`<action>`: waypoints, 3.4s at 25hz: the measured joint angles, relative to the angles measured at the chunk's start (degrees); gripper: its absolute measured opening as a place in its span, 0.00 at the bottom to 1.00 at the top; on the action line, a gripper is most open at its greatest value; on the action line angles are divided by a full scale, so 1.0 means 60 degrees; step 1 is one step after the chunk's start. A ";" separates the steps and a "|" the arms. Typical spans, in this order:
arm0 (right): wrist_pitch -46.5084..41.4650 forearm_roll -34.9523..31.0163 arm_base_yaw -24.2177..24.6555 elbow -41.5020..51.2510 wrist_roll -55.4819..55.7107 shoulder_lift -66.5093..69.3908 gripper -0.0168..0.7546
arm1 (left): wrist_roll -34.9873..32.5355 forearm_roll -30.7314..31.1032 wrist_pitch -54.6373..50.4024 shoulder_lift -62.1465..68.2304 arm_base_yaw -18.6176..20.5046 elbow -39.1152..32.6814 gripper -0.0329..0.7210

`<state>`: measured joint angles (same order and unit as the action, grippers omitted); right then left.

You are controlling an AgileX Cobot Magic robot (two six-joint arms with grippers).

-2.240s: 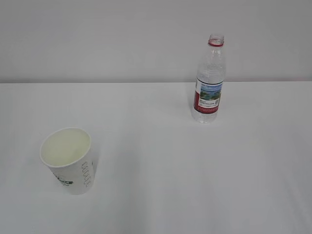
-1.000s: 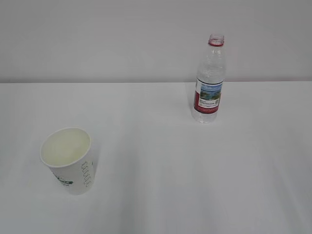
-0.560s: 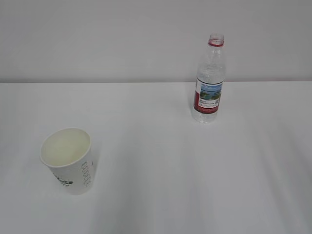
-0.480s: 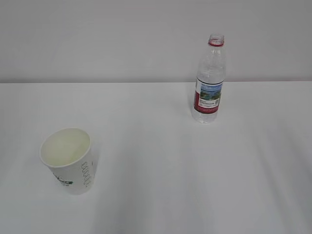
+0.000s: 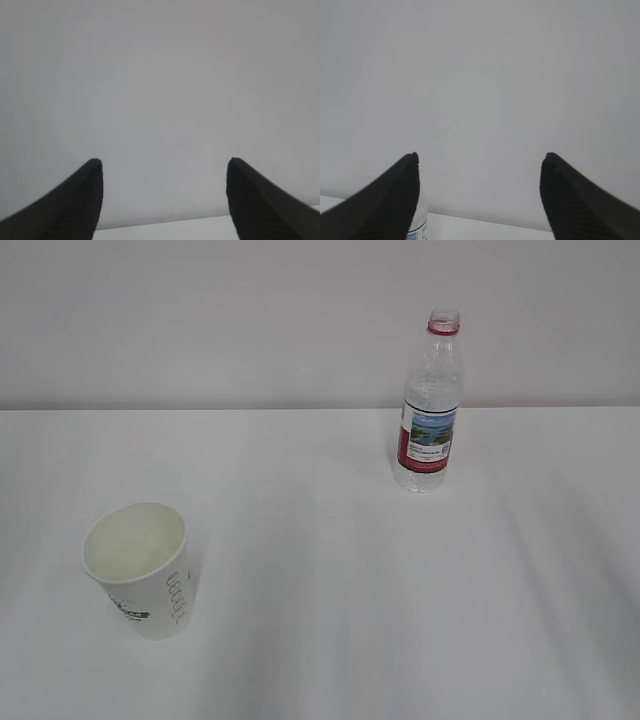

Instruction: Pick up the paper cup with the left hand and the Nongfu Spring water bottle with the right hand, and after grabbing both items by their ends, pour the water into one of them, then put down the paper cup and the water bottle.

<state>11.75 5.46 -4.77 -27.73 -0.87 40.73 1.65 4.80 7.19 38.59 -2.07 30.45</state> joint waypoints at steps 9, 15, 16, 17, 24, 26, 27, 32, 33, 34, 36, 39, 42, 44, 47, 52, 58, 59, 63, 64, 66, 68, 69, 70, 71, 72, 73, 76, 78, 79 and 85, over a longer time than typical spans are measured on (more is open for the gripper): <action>0.1503 0.0000 0.0000 0.0000 0.0000 0.1492 0.76 | 0.0000 0.0016 0.1933 0.1642 0.0000 0.0000 0.79; 0.2498 0.0000 0.0000 0.0000 0.0000 0.2440 0.76 | 0.0000 0.0016 0.2939 0.2687 0.0000 0.0000 0.79; 0.2625 0.0000 0.0000 0.0000 0.0000 0.2618 0.76 | 0.0000 0.0016 0.3095 0.2831 0.0000 0.0000 0.79; 0.2721 0.0000 0.0000 0.0000 0.0000 0.2770 0.76 | 0.0000 0.0016 0.3221 0.2976 0.0000 0.0000 0.79; 0.2993 0.0000 0.0000 0.0000 0.0000 0.3875 0.76 | 0.0000 0.0016 0.3456 0.3843 0.0000 0.0000 0.79; 0.3031 0.0000 0.0000 0.0000 0.0000 0.4090 0.76 | 0.0000 -0.0004 0.3456 0.4034 0.0000 0.0000 0.79; 0.3035 0.0000 0.0000 0.0000 0.0000 0.4189 0.76 | 0.0000 -0.0026 0.3432 0.4118 0.0000 0.0000 0.79; 0.3057 0.0000 0.0000 0.0000 0.0000 0.4899 0.76 | 0.0000 -0.0300 0.3038 0.4558 0.0000 0.0000 0.79; 0.3092 0.0021 0.0000 0.0000 0.0000 0.5065 0.76 | 0.0000 -0.0346 0.2937 0.4664 0.0000 -0.0026 0.79; 0.3137 0.0086 0.0000 0.0000 0.0000 0.5209 0.76 | 0.0000 -0.0372 0.2879 0.4733 0.0000 -0.0076 0.79; 0.3226 0.0194 0.0000 0.0000 0.0000 0.5554 0.76 | 0.0000 -0.0408 0.2879 0.4850 0.0000 -0.0296 0.79; 0.3599 0.0274 0.0000 0.0000 0.0144 0.6040 0.76 | 0.0000 -0.0512 0.3101 0.4892 0.0000 -0.0780 0.79; 0.3764 0.0305 0.0000 0.0000 0.0361 0.6403 0.76 | 0.0000 -0.0532 0.3502 0.4892 -0.0043 -0.1256 0.79; 0.3870 0.0513 0.0000 0.0000 0.0570 0.6632 0.76 | 0.0000 -0.0532 0.3792 0.4892 -0.0043 -0.1595 0.79; 0.4390 0.1004 0.0000 0.0264 0.0734 0.6896 0.76 | 0.0019 -0.0601 0.4297 0.4892 -0.0043 -0.2168 0.79; 0.6022 0.1194 0.0000 0.1139 0.1010 0.7284 0.76 | 0.0366 -0.0713 0.5037 0.4892 -0.0043 -0.3053 0.79; 0.7604 0.1216 0.0000 0.2210 0.1029 0.7842 0.76 | 0.0478 -0.0713 0.5940 0.4892 -0.0043 -0.3981 0.79; 0.7900 0.1216 0.0000 0.2358 0.1029 0.7937 0.76 | 0.0478 -0.0713 0.6105 0.4892 -0.0043 -0.4154 0.79; 0.8749 0.1150 0.0000 0.3001 0.1029 0.8379 0.76 | 0.0481 -0.0566 0.6900 0.4892 -0.0043 -0.4890 0.79; 0.8771 0.1112 0.0000 0.3096 0.1029 0.8460 0.76 | 0.0500 -0.0440 0.6945 0.4892 -0.0043 -0.5030 0.78; 0.8818 0.1072 0.0000 0.3240 0.1029 0.8590 0.76 | 0.0559 -0.0097 0.6928 0.4870 -0.0043 -0.5080 0.77; 0.8855 0.1033 0.0000 0.3340 0.1029 0.8731 0.76 | 0.0704 0.0308 0.6928 0.4870 -0.0043 -0.5095 0.77; 0.8855 0.1012 0.0000 0.3383 0.1029 0.8780 0.76 | 0.0747 0.0513 0.6928 0.4870 -0.0043 -0.5095 0.76; 0.8855 0.1012 0.0000 0.3430 0.1029 0.8805 0.76 | 0.0786 0.0689 0.6928 0.4870 -0.0043 -0.5095 0.76; 0.8855 0.1012 0.0000 0.3452 0.1029 0.8809 0.76 | 0.0815 0.0808 0.6928 0.4870 -0.0043 -0.5095 0.76; 0.8876 0.1012 0.0000 0.3493 0.1029 0.8824 0.76 | 0.0845 0.0852 0.6928 0.4870 -0.0043 -0.5095 0.76; 0.8896 0.1012 0.0000 0.3509 0.1029 0.8824 0.76 | 0.0925 0.0931 0.6928 0.4870 -0.0043 -0.5095 0.76; 0.8896 0.1008 0.0000 0.3523 0.1045 0.8824 0.76 | 0.1331 0.1483 0.6908 0.4870 -0.0043 -0.5095 0.76; 0.8914 0.1069 0.0000 0.3523 0.1045 0.8824 0.76 | 0.1639 0.1994 0.6870 0.4870 -0.0043 -0.5095 0.76; 0.8914 0.1105 0.0000 0.3523 0.1045 0.8824 0.76 | 0.1835 0.2157 0.6870 0.4870 -0.0043 -0.5095 0.76; 0.8914 0.1148 0.0000 0.3523 0.1045 0.8824 0.76 | 0.2811 0.3219 0.6849 0.4870 -0.0043 -0.5095 0.76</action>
<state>65.24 12.35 -4.77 -6.60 5.41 93.67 18.52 24.11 48.28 67.81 -2.33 -0.12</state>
